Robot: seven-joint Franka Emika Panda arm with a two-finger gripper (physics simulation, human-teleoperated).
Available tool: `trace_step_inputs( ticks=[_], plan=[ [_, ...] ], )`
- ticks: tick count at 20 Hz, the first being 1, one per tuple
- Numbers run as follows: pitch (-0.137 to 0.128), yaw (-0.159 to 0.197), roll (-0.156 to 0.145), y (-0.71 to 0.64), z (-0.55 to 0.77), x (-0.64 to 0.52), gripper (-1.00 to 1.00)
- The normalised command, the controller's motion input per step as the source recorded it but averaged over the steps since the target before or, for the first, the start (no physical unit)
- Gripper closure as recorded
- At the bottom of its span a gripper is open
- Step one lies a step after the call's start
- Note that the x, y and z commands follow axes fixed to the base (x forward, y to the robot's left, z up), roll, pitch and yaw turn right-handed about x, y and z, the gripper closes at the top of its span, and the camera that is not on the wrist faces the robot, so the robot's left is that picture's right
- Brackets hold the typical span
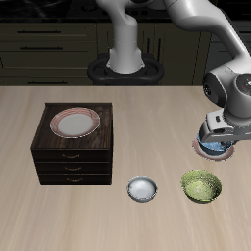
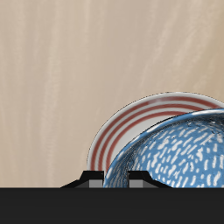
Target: Place the blue bowl onto the plate that is on the left side of the table
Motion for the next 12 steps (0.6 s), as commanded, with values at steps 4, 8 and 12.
trace_step_inputs(
  ticks=[4,8,12],
  plan=[
    [-0.004,-0.003,-0.033,-0.02,0.04,-0.01,-1.0],
    [-0.031,-0.027,0.08,0.04,0.21,-0.16,-1.0],
    [-0.105,-0.007,0.058,-0.1,0.47,-0.3,-1.0]
  ],
)
